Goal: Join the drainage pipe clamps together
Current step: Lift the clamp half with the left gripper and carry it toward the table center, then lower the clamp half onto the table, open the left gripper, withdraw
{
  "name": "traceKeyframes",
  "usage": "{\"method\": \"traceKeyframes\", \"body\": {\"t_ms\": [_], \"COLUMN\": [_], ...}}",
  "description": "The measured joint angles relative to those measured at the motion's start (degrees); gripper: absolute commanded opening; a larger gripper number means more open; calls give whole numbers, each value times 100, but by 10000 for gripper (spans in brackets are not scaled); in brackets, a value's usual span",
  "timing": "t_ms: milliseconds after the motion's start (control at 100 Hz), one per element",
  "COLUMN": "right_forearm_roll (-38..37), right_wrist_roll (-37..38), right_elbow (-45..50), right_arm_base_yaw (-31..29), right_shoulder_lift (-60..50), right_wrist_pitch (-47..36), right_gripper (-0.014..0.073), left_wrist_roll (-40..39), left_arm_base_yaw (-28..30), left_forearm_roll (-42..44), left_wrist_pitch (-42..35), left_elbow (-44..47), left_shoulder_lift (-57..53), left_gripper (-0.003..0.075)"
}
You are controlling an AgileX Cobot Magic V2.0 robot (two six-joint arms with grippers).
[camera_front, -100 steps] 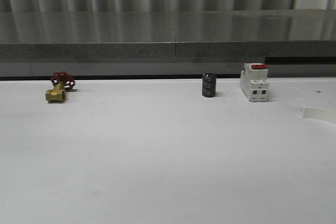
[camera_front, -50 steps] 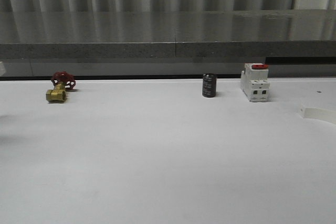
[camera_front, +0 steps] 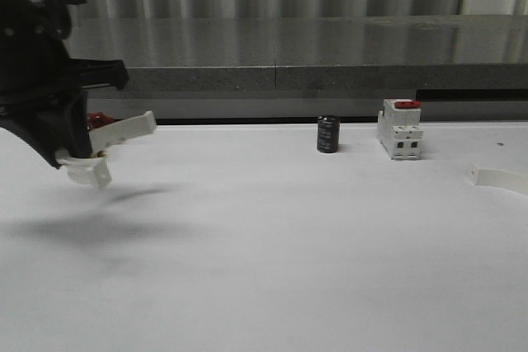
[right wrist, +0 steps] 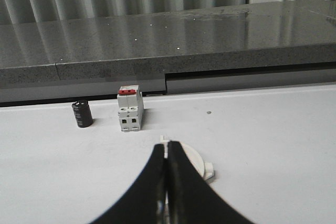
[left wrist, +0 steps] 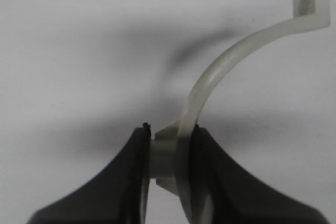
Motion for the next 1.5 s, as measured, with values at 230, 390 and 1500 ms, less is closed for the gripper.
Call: {"method": "traceKeyframes", "body": {"t_ms": [230,390,1500], "right_forearm_roll": [0,0,0], "right_wrist_roll": [0,0,0], "right_elbow": [0,0,0], "right_arm_base_yaw": [0,0,0], "right_shoulder_lift": [0,0,0], "right_wrist_pitch": [0,0,0], "right_gripper": [-69,-69,-69], "left_wrist_roll": [-375,-602,-725], "left_arm_base_yaw": [-694,-953,-1072], "left_forearm_roll": [60,70,120], "left_wrist_pitch": [-14,-27,-164], "left_elbow": [-539,-1019,-1456], "left_shoulder_lift": [672,1159,1787], "left_gripper": [-19,-19,610]}}
